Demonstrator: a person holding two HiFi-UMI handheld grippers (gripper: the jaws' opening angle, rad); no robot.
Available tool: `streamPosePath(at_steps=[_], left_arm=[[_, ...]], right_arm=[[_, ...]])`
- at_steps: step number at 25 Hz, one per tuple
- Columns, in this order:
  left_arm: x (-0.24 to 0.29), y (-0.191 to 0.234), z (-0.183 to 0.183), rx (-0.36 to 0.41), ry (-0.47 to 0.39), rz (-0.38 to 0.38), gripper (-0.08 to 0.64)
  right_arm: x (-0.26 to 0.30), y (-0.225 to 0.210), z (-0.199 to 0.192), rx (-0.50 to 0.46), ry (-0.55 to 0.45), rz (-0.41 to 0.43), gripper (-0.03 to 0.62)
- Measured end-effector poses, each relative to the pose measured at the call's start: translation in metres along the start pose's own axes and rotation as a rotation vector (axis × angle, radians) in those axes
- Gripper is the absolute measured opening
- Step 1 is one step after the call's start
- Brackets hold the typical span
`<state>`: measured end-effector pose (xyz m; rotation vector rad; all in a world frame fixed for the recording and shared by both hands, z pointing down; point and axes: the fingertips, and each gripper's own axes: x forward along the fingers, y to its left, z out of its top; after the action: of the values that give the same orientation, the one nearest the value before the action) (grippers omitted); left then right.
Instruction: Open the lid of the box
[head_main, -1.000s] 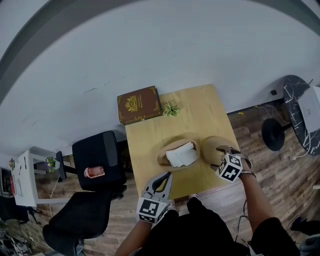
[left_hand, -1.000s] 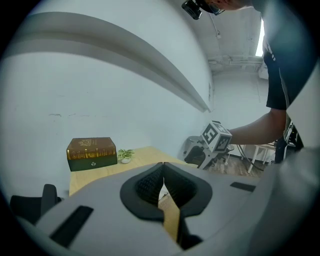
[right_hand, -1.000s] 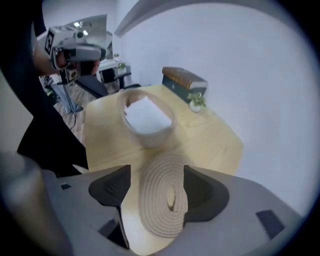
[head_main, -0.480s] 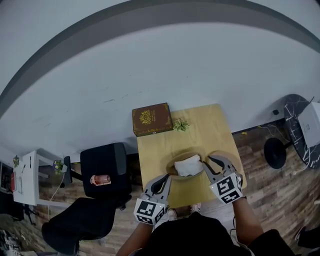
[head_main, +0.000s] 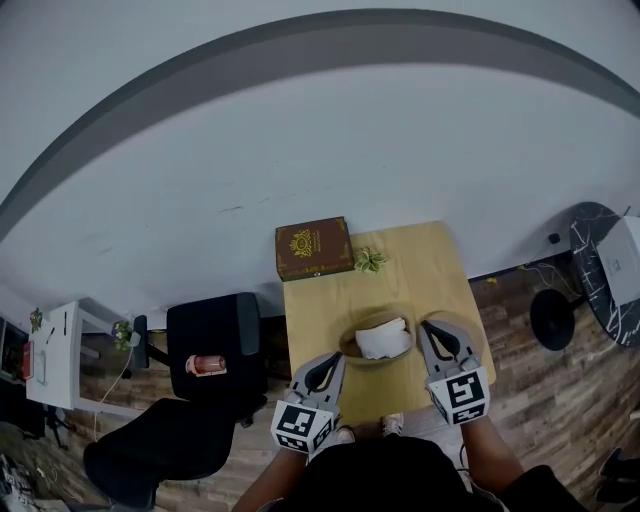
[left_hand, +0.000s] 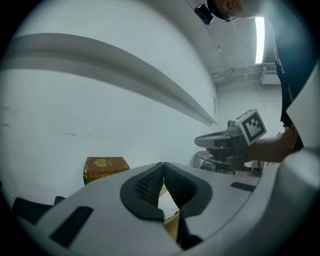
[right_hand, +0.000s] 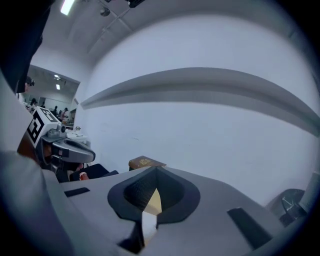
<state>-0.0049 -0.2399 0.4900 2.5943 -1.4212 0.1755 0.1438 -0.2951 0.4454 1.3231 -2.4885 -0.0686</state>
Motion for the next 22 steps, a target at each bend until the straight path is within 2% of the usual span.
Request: streamPosePath(at_steps=[4,8,14,22], left_arm=[[-0.004,0.004,0.007,-0.007,-0.037,0.012,0.020],[-0.006,0.004,0.006,-0.012,-0.042,0.017,0.020],[-0.008,-0.002,0.005,-0.015,-0.031,0.011,0.020],[-0.008,-0.006,0.005,0.046,-0.043,0.028,0.020]], right_arm=[[-0.005,0.000,-0.001,0.030,0.007,-0.053,0.018],[-0.009,0.006,0.001,0.018,0.002,-0.042,0.018],[-0.009,0.005,-0.010,0.006,0.059,-0.007,0.018],[-0.009,0.005,-0.017,-0.027,0.084,0.005,0.018]])
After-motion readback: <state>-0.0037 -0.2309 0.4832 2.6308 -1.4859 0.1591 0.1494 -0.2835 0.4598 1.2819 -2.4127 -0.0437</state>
